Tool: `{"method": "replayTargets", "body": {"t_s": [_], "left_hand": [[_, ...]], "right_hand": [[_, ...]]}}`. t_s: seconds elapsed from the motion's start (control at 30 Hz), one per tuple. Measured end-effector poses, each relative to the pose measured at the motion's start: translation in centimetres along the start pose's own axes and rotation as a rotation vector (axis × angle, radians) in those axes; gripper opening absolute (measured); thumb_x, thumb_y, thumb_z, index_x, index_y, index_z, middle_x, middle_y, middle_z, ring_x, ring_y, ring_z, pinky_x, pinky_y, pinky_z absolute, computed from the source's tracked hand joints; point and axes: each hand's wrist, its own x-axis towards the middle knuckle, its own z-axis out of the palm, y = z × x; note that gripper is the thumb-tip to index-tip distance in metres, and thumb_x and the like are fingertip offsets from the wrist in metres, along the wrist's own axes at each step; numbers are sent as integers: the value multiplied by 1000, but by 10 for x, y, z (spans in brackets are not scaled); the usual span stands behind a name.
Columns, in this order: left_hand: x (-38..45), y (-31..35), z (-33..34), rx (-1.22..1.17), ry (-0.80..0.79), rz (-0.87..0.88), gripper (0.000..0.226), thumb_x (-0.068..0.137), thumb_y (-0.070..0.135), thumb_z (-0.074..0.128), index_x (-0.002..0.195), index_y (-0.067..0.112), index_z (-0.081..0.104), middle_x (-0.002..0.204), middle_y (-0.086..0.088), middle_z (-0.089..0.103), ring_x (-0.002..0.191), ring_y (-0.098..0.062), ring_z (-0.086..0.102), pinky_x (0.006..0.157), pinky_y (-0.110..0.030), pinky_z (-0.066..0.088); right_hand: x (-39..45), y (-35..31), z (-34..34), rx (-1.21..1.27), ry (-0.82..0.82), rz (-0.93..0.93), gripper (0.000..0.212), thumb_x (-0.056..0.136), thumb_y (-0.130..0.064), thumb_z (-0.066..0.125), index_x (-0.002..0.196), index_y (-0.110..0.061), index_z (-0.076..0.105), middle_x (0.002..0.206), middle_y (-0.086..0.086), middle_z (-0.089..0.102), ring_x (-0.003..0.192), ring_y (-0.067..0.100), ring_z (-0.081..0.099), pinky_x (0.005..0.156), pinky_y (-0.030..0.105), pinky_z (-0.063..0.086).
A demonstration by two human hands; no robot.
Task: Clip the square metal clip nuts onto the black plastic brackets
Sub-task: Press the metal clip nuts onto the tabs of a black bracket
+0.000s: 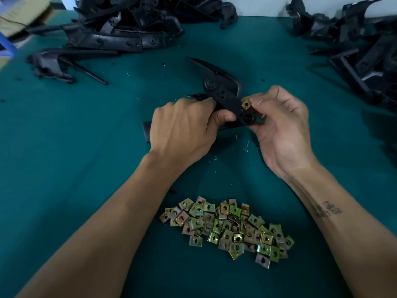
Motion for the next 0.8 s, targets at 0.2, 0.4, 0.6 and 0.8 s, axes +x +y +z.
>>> {"method": "replayTargets", "body": {"t_s": [0.2, 0.4, 0.6, 0.8], "left_hand": [[-1, 0, 0, -10, -9, 8, 65, 94, 68, 28, 81, 16, 64, 67, -10, 63, 61, -42, 58, 51, -35, 31], [-1, -1, 0, -17, -4, 15, 63, 94, 68, 33, 76, 16, 63, 62, -9, 60, 57, -41, 57, 50, -34, 29], [-1, -3, 0, -8, -11, 16, 64, 94, 69, 31, 78, 17, 64, 62, -9, 59, 58, -41, 57, 51, -34, 31], [-1, -3, 0, -10, -4, 29, 61, 95, 68, 34, 86, 20, 70, 63, -9, 60, 59, -41, 58, 51, -34, 32]], "right_hand": [[-1, -4, 0, 90, -45, 49, 15, 85, -11, 52, 72, -11, 43, 90, 22, 54, 95, 36, 50, 76, 39, 49], [-2, -5, 2, 60, -50, 23, 19, 84, -6, 51, 68, -12, 41, 81, 18, 59, 86, 33, 48, 70, 37, 43], [-4, -4, 2, 24, -72, 3, 26, 87, -2, 50, 66, -13, 39, 81, 17, 56, 85, 35, 45, 72, 40, 41], [-5, -6, 2, -9, -109, 71, 18, 84, -9, 54, 67, -12, 47, 89, 14, 60, 91, 33, 50, 82, 47, 42]]}}
